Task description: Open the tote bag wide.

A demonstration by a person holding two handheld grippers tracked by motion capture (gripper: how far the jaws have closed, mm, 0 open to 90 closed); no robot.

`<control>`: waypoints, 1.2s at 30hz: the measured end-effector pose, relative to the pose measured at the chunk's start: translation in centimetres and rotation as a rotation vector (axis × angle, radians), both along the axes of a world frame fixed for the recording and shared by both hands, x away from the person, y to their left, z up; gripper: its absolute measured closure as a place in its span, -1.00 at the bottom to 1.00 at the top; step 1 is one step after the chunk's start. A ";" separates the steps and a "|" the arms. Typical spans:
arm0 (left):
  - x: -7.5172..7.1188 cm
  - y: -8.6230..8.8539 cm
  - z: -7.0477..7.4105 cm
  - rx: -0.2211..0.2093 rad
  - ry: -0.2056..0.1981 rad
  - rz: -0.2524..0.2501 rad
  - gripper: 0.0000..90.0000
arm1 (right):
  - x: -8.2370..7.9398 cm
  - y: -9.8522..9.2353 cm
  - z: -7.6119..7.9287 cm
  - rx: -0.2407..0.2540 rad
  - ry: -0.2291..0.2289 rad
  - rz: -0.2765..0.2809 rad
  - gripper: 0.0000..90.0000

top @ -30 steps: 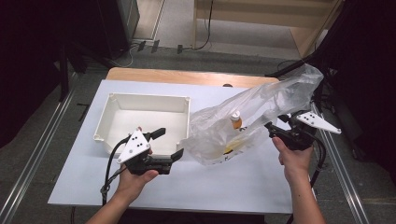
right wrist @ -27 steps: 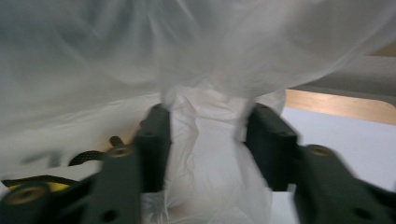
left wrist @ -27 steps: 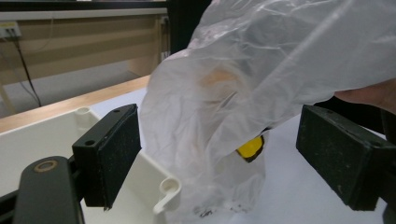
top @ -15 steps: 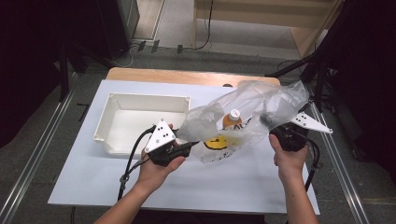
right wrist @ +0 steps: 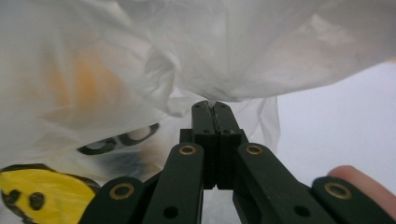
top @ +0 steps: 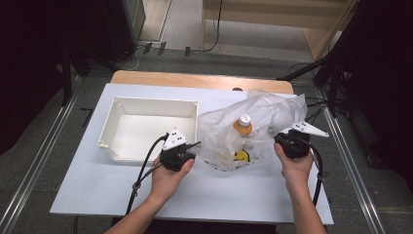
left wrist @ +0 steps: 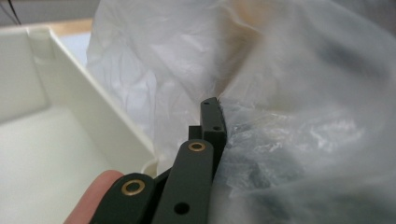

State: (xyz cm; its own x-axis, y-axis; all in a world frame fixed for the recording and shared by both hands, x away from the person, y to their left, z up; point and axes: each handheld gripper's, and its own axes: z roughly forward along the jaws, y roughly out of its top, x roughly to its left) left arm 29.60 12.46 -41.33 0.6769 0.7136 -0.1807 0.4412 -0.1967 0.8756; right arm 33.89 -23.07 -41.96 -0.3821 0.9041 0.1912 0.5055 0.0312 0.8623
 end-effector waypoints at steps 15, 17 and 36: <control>-1.4 -2.0 -4.0 0.119 0.105 0.018 1.00 | -1.9 -0.8 0.5 0.025 -0.098 0.020 -0.23; -1.3 -2.3 -4.5 0.143 0.132 0.016 1.00 | -2.4 -1.0 1.7 0.054 -0.145 0.025 -0.31; -3.1 -2.2 -4.1 0.120 0.042 -0.102 0.41 | 0.6 2.6 1.7 0.043 -0.066 0.143 0.76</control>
State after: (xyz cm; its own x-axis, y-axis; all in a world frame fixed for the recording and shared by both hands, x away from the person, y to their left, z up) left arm 26.51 10.25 -45.42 0.7408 0.6594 -0.1281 0.4493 -0.3446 0.8243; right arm 34.50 -20.47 -40.23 -0.5192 0.8312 0.1990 0.4408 0.0609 0.8955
